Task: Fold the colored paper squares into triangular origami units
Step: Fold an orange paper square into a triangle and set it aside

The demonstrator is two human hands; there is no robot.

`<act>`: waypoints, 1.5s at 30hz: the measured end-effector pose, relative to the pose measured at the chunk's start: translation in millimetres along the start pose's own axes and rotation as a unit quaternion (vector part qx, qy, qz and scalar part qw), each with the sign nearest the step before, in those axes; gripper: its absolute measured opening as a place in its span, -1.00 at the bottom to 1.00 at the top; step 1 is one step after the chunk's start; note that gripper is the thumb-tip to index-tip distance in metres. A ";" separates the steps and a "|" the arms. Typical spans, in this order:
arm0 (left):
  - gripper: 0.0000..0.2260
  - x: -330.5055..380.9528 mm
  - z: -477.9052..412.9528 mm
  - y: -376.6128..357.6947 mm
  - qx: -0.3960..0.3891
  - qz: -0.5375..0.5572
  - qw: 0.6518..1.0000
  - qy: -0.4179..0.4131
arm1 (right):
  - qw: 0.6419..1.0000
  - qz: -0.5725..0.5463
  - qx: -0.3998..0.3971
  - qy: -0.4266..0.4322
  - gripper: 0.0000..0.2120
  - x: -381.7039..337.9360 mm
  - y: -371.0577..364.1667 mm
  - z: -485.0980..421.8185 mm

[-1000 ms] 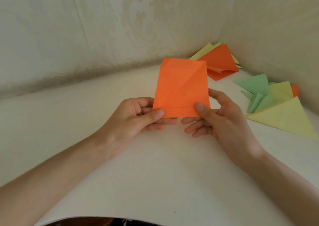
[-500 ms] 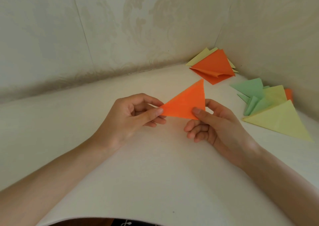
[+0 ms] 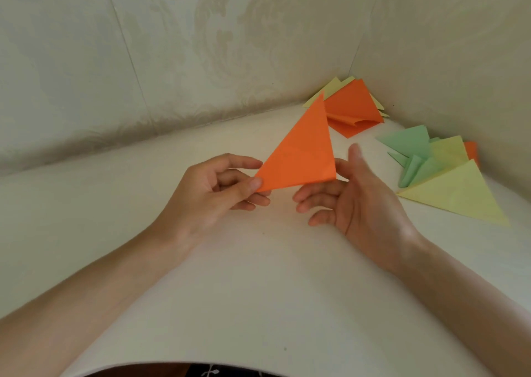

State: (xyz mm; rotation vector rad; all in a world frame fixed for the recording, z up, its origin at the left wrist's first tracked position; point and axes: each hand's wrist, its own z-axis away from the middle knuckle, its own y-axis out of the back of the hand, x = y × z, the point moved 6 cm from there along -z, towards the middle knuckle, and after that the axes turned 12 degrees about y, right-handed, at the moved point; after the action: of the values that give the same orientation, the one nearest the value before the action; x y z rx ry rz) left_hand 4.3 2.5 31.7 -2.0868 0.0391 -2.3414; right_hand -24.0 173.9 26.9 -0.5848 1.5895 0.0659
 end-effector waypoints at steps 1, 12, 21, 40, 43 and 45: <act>-0.80 -0.3 -0.1 0.4 0.011 0.010 1.000 0.001 | 1.000 -0.005 -0.002 -0.003 -0.51 0.6 -1.8 0.1; -0.82 -8.4 7.1 -31.5 -0.067 -0.089 0.993 0.032 | 0.991 0.097 0.018 0.093 -0.79 1.9 0.9 -1.0; -0.98 -1.5 -2.8 1.6 0.001 -0.042 0.998 0.043 | 0.957 0.277 -0.059 0.063 -0.94 -5.7 0.7 5.8; -0.81 56.5 -176.1 -58.1 0.021 -0.129 0.991 -0.042 | 0.874 0.442 0.189 0.075 -0.84 -81.2 116.7 -60.2; -0.88 50.3 -224.8 -79.0 0.015 -0.255 0.964 -0.074 | 0.818 0.492 0.280 0.100 -0.87 -93.7 152.2 -70.7; -0.91 35.8 -245.6 -93.4 -0.022 -0.329 0.942 -0.062 | 0.788 0.525 0.305 0.104 -0.86 -97.8 163.5 -73.0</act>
State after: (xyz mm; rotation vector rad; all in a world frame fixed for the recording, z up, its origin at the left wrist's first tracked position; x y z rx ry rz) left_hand -242.6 98.9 41.2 -2.5664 -0.7245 -2.5086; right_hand -157.6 319.0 79.1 0.8766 1.8466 0.3102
